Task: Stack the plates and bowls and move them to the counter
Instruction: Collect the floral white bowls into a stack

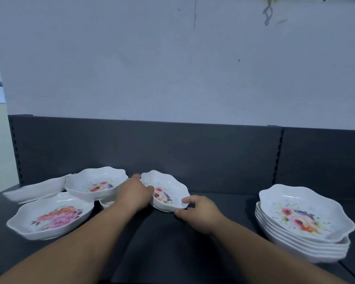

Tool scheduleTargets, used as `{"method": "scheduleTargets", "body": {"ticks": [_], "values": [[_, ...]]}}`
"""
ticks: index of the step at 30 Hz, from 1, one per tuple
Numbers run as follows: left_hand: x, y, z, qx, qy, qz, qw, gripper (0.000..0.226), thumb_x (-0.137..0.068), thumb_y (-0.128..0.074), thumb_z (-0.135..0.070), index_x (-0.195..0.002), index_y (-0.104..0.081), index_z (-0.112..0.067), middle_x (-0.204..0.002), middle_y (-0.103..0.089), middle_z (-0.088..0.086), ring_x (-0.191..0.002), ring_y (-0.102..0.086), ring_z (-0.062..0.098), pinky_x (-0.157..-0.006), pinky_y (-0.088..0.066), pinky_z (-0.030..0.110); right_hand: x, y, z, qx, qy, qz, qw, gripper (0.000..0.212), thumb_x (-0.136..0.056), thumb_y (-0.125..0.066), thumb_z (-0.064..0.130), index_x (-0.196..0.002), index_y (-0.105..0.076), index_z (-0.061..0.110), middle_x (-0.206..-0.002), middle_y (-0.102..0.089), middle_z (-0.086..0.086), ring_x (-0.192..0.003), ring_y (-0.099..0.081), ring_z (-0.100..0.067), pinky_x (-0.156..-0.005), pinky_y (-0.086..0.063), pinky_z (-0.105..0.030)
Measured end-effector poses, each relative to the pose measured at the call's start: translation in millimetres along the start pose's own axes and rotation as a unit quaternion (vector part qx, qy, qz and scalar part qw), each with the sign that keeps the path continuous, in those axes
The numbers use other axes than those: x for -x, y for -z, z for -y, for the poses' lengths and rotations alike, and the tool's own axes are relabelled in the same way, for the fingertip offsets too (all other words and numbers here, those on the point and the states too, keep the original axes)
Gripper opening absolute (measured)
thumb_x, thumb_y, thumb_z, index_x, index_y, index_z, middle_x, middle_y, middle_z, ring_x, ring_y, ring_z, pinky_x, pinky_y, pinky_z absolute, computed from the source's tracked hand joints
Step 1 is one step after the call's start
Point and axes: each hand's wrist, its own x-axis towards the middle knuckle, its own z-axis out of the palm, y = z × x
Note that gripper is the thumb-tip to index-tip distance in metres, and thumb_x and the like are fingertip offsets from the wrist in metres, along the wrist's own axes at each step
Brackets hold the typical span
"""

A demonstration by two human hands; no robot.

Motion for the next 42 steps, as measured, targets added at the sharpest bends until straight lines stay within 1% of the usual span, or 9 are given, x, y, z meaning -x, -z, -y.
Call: {"method": "scheduleTargets", "body": {"ticks": [8, 13, 17, 20, 24, 29, 34, 37, 42], "values": [[26.8, 0.8, -13.6, 0.156, 0.010, -0.032, 0.987, 0.047, -0.082, -0.053, -0.020, -0.129, -0.049, -0.023, -0.091, -0.069, -0.003, -0.083, -0.068, 0.022, -0.080, -0.057, 0.043, 12.9, 27.9, -0.5, -0.014, 0.048, 0.004, 0.999, 0.060, -0.083, -0.070, 0.040, -0.137, -0.048, 0.032, -0.132, -0.051, 0.006, -0.088, -0.057, -0.001, -0.059, -0.041, -0.010], [62.1, 6.3, -46.5, 0.236, -0.019, -0.051, 0.970, 0.039, -0.085, -0.052, -0.018, -0.124, -0.052, -0.022, -0.108, -0.067, -0.006, -0.079, -0.071, 0.018, -0.079, -0.058, 0.041, 34.7, 67.9, 2.5, 0.006, 0.155, -0.053, 0.986, 0.034, -0.078, -0.078, 0.037, -0.110, -0.068, 0.032, -0.129, -0.051, 0.012, -0.119, -0.050, -0.007, -0.088, -0.039, -0.016], [94.6, -3.2, -81.5, 0.324, -0.024, -0.041, 0.945, 0.036, -0.085, -0.049, -0.016, -0.120, -0.051, -0.014, -0.109, -0.066, 0.004, -0.065, -0.072, 0.022, -0.073, -0.060, 0.040, 58.8, 113.3, -3.5, -0.015, 0.200, -0.095, 0.975, 0.014, -0.077, -0.080, 0.026, -0.088, -0.076, 0.019, -0.122, -0.059, 0.001, -0.109, -0.054, -0.008, -0.073, -0.035, 0.003], [116.4, -19.1, -108.0, 0.357, -0.034, -0.018, 0.933, 0.042, -0.083, -0.049, -0.019, -0.125, -0.050, -0.013, -0.109, -0.066, 0.009, -0.057, -0.068, 0.020, -0.079, -0.058, 0.049, 75.1, 146.3, -18.4, -0.031, 0.203, -0.106, 0.973, 0.011, -0.075, -0.082, 0.024, -0.083, -0.076, 0.021, -0.123, -0.060, -0.001, -0.115, -0.052, -0.004, -0.076, -0.036, -0.003], [144.3, -44.6, -141.0, 0.357, -0.037, -0.006, 0.933, 0.047, -0.089, -0.052, -0.020, -0.135, -0.039, -0.018, -0.117, -0.057, -0.003, -0.071, -0.070, 0.020, -0.068, -0.060, 0.036, 94.3, 182.2, -46.4, -0.035, 0.183, -0.123, 0.975, 0.011, -0.074, -0.083, 0.026, -0.082, -0.075, 0.025, -0.116, -0.050, 0.015, -0.114, -0.053, 0.002, -0.085, -0.040, -0.017], [169.3, -77.8, -167.2, 0.312, -0.048, 0.007, 0.949, 0.053, -0.089, -0.056, -0.038, -0.137, -0.041, -0.022, -0.120, -0.056, -0.006, -0.087, -0.069, 0.016, -0.076, -0.058, 0.037, 116.5, 214.6, -83.8, -0.038, 0.149, -0.141, 0.978, 0.016, -0.073, -0.084, 0.028, -0.083, -0.076, 0.018, -0.101, -0.052, 0.026, -0.096, -0.065, -0.004, -0.068, -0.044, -0.005], [184.1, -109.2, -177.4, 0.285, -0.056, 0.017, 0.957, 0.077, -0.062, -0.053, -0.065, -0.131, -0.046, -0.031, -0.117, -0.059, -0.013, -0.103, -0.064, 0.016, -0.093, -0.051, 0.045, 131.4, 231.8, -114.6, -0.038, 0.135, -0.138, 0.981, 0.016, -0.072, -0.084, 0.030, -0.072, -0.073, 0.019, -0.095, -0.070, 0.009, -0.091, -0.067, -0.011, -0.069, -0.048, -0.014], [191.8, -120.9, -179.6, 0.276, -0.047, 0.025, 0.960, 0.073, -0.066, -0.055, -0.062, -0.132, -0.048, -0.030, -0.120, -0.059, -0.009, -0.105, -0.063, 0.017, -0.094, -0.051, 0.043, 138.3, 236.0, -125.6, -0.037, 0.127, -0.122, 0.984, 0.014, -0.075, -0.082, 0.029, -0.073, -0.072, 0.020, -0.084, -0.070, 0.008, -0.080, -0.065, -0.005, -0.060, -0.043, -0.007], [200.2, -127.3, -178.1, 0.236, -0.032, 0.020, 0.971, 0.059, -0.076, -0.054, -0.056, -0.127, -0.054, -0.026, -0.117, -0.063, -0.005, -0.104, -0.062, 0.018, -0.093, -0.051, 0.043, 139.5, 233.1, -136.4, 0.016, 0.117, -0.104, 0.988, 0.011, -0.074, -0.079, 0.034, -0.073, -0.070, 0.028, -0.087, -0.071, 0.007, -0.087, -0.065, -0.009, -0.075, -0.049, -0.024]]}}
